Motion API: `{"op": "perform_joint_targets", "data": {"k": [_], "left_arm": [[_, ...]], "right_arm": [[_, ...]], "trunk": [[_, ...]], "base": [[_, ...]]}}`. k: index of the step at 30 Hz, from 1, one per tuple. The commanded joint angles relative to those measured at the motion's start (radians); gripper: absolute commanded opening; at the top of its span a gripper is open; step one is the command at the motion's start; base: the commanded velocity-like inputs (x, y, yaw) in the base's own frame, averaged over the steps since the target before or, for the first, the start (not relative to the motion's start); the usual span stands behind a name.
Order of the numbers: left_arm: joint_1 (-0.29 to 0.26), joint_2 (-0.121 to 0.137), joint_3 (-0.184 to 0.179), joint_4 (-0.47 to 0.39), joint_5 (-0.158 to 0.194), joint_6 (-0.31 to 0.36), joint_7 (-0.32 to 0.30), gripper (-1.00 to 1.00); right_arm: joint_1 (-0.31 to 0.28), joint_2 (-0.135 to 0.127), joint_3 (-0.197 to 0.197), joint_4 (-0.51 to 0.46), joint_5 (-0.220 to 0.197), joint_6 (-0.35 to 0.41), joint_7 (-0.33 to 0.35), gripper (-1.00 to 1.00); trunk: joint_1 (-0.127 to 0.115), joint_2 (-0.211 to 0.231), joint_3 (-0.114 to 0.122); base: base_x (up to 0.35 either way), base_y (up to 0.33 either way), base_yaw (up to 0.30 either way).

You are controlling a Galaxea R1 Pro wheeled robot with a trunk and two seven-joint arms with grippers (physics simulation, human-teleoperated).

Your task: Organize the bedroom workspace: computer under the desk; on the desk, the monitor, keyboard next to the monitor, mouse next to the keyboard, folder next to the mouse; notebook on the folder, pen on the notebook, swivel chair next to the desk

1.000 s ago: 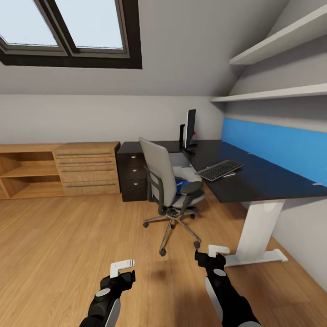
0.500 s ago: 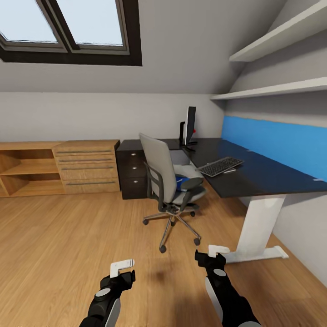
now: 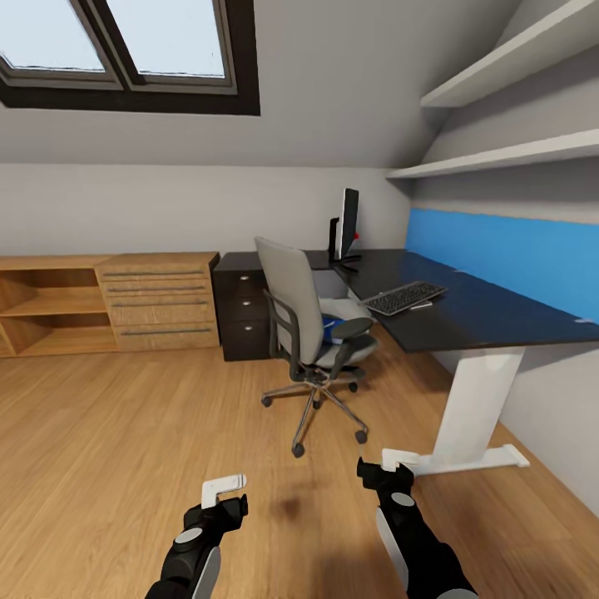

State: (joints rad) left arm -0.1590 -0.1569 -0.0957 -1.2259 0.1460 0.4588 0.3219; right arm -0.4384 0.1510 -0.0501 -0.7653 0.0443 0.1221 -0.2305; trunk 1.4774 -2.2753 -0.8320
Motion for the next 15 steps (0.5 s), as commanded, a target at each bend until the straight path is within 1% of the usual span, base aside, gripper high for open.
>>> {"op": "perform_joint_targets", "data": {"k": [1,15], "left_arm": [[-0.001,0.0,-0.002,-0.001,0.01,0.003,0.009,1.0],[-0.001,0.001,-0.002,-0.001,0.011,0.003,0.008,1.0]], "right_arm": [[0.0,0.001,-0.002,-0.002,0.005,0.007,-0.001,1.0],[0.0,0.001,-0.002,-0.003,0.006,0.007,-0.001,1.0]], "trunk": [[0.004,-0.008,-0.004],[0.057,-0.106,-0.048]], "base": [[0.0,0.0,0.0],[0.0,0.0,0.0]]}}
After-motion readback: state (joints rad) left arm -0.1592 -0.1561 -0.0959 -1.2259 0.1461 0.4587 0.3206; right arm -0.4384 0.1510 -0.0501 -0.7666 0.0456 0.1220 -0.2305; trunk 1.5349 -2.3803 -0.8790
